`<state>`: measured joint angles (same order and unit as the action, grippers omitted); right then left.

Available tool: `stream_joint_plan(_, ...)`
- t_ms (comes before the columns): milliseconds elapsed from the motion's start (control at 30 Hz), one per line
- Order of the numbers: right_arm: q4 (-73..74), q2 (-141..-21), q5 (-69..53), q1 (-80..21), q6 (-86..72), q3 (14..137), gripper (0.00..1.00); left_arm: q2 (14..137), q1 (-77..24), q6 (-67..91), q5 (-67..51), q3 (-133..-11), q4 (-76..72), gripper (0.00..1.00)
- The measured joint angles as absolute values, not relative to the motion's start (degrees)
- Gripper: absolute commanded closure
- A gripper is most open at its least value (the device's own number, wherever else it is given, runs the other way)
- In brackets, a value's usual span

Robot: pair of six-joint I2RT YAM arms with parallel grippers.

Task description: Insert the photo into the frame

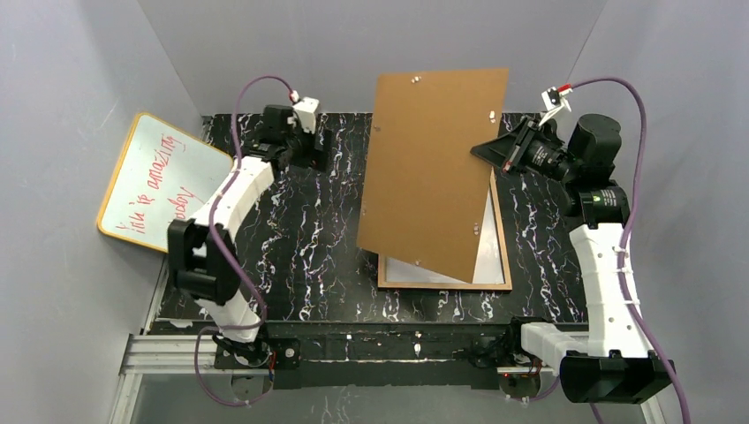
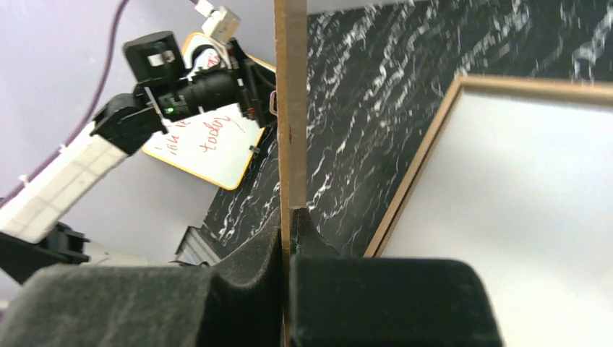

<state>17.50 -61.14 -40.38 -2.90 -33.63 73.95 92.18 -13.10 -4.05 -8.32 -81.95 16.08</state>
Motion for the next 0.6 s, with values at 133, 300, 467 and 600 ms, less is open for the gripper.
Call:
stream_joint_plan(133,28.5,-60.8,-38.4,-0.5,-34.4,74.6,0.99,100.3,-15.1,-1.3,-13.0,-81.6,17.0,0.02)
stream_joint_plan(300,43.2,-60.3,-33.1,1.4,-32.6,78.9,0.99,106.4,-21.3,1.9,-16.1,-81.0,15.5,0.04)
stream_joint_plan(467,50.9,-57.8,-31.2,1.4,-30.4,83.8,0.99,110.8,-26.7,5.5,-17.6,-81.0,11.5,0.13)
stream_joint_plan(600,55.6,-56.3,-30.4,1.4,-28.5,85.0,0.99,114.2,-28.4,7.6,-18.0,-81.0,9.0,0.28)
